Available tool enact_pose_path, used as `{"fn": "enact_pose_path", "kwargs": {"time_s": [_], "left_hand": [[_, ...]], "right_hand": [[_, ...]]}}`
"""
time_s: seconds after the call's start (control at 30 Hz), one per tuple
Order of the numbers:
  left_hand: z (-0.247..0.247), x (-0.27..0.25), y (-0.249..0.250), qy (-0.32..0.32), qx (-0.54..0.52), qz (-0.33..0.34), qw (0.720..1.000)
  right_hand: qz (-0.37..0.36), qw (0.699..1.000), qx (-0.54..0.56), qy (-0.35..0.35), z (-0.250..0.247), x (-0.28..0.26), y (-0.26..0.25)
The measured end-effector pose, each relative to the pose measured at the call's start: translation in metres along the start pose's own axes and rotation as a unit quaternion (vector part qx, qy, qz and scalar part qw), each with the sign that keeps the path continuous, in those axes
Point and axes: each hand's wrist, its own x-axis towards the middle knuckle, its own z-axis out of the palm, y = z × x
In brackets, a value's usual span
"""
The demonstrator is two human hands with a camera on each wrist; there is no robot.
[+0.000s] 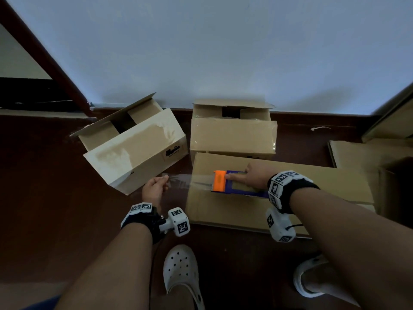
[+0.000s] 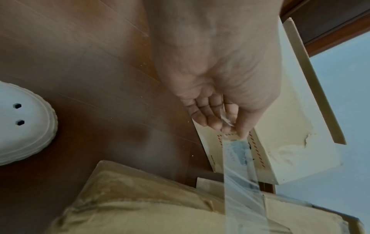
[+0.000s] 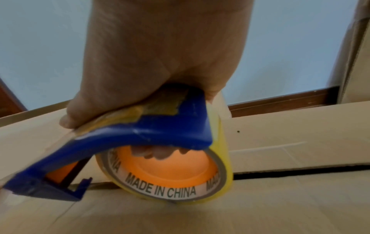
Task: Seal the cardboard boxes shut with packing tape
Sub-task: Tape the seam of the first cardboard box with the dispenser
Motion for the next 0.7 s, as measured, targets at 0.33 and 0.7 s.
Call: {"fn": "enact_pose_path", "kwargs": {"time_s": [0.33,0.7], "left_hand": [[-0.001,0.003,0.001,0.01,-0.012,-0.011,1.0],[-0.014,-0.007,0.031,-0.019,0.072,0.079,0.994]], "right_hand": [[0.004,0.998,-0.054,-0.035,-0.012,0.002,-0.012],[-0.002,0.995,-0.097,-0.023,-0.009,-0.008,-0.024]]}}
